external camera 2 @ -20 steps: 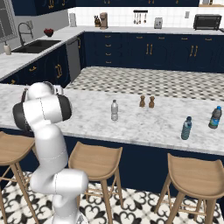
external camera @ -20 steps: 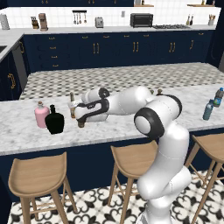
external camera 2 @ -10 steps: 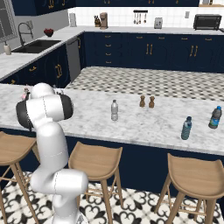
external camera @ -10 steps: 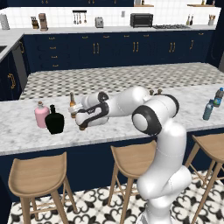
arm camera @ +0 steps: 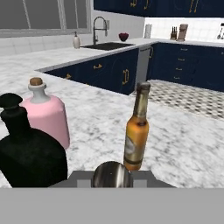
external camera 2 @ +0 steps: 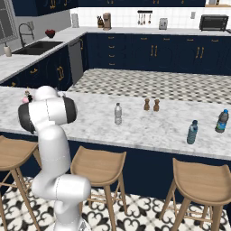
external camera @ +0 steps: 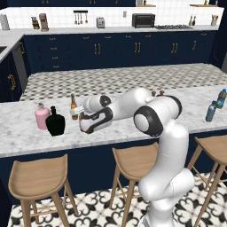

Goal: Move the plastic bottles in the middle to the plastics group, and the glass bottles in the middle to the glass group.

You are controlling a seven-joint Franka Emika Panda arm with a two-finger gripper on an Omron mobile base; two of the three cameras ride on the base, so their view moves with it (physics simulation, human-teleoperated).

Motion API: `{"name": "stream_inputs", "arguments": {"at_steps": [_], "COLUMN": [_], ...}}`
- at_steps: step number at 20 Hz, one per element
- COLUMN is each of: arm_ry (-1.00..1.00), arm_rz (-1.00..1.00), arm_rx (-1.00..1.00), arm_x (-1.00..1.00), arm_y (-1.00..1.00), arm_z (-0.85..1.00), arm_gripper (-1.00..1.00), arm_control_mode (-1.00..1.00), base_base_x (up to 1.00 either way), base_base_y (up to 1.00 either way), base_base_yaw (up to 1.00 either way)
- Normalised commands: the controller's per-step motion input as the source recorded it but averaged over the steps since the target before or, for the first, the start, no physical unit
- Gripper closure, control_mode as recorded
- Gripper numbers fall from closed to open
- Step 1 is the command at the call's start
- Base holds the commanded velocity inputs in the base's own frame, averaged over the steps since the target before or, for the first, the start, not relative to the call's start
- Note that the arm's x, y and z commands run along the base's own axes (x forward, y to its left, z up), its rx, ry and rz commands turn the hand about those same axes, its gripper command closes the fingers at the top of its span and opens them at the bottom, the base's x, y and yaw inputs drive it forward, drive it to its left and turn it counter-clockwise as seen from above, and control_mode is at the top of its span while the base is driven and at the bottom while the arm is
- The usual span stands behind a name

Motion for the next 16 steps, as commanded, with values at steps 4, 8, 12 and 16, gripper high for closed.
{"name": "stream_inputs", "arguments": {"at_steps": [4, 8, 12, 16], "arm_ry": [0.0, 0.0, 0.0, 0.0], "arm_rz": [0.0, 0.0, 0.0, 0.0], "arm_rx": [0.0, 0.0, 0.0, 0.0], "arm_x": [0.03, 0.02, 0.0, 0.0], "arm_y": [0.0, 0.05, 0.09, 0.0], "arm_z": [0.09, 0.04, 0.03, 0.0], "arm_gripper": [1.0, 1.0, 1.0, 1.0], "arm_control_mode": [-1.0, -1.0, -1.0, -1.0], "base_base_x": [0.0, 0.0, 0.0, 0.0], "base_base_y": [0.0, 0.0, 0.0, 0.0], "base_base_yaw": [0.0, 0.0, 0.0, 0.0]}}
